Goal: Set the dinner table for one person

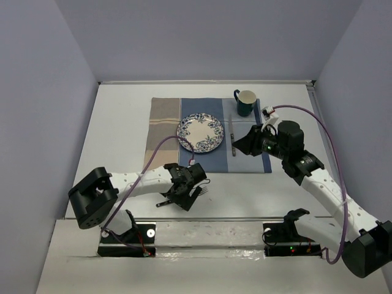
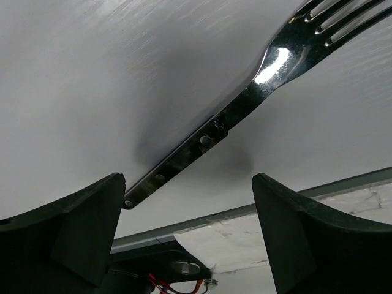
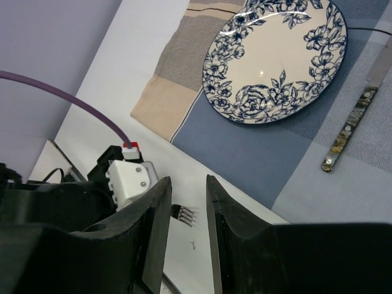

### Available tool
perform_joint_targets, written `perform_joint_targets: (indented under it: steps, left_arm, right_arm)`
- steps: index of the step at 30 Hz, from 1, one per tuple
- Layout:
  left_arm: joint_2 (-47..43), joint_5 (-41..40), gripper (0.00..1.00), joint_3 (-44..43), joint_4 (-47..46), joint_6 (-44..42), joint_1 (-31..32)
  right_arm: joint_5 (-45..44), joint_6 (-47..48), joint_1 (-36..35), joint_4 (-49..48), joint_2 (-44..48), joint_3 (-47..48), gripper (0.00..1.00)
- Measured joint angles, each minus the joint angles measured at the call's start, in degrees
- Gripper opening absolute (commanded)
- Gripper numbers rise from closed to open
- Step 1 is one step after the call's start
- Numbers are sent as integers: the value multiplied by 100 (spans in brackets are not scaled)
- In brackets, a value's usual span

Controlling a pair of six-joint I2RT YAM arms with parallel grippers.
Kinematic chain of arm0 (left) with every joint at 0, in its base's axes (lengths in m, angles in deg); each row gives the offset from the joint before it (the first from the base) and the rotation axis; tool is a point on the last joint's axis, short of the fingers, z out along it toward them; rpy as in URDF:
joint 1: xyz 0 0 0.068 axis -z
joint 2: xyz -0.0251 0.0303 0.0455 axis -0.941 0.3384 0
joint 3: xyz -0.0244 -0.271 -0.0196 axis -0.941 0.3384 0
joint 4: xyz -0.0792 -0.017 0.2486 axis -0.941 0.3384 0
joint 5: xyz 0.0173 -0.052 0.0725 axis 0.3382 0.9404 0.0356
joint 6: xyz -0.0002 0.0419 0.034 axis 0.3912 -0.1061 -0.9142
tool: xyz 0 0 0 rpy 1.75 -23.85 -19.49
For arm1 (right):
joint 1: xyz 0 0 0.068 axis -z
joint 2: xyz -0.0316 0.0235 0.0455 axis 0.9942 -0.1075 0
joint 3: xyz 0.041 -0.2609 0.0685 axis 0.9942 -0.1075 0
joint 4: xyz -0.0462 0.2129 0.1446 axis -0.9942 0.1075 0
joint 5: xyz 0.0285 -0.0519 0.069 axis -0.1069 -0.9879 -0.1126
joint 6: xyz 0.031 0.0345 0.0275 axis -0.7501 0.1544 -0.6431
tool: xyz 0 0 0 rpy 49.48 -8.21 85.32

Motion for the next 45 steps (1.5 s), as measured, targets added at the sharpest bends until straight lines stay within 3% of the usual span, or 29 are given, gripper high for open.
perform_joint_targets:
  steps: [5, 10, 18, 21, 25, 33, 45]
  left_arm:
    - [404, 33, 91, -92, 26, -57, -2]
    - [498, 92, 78, -162, 13, -133, 0]
    - [566, 256, 45, -164, -57, -236, 7]
    - [566, 330, 21, -162, -109, -254, 28]
    - [562, 404, 0, -160, -149, -319, 52]
    - [352, 494, 0, -133, -186, -339, 81]
    - [-1108, 518, 0, -131, -286, -13, 61]
  right_arm:
    - [118, -17, 0, -20, 33, -13, 35]
    - [164, -26, 0, -55, 37, -72, 34]
    - [173, -39, 0, -136, 72, -72, 34]
    - [170, -39, 0, -138, 72, -72, 34]
    - [133, -61, 0, -138, 74, -72, 34]
    - [-44, -140, 0, -142, 83, -72, 34]
    - [-743, -378, 0, -256, 483, -74, 36]
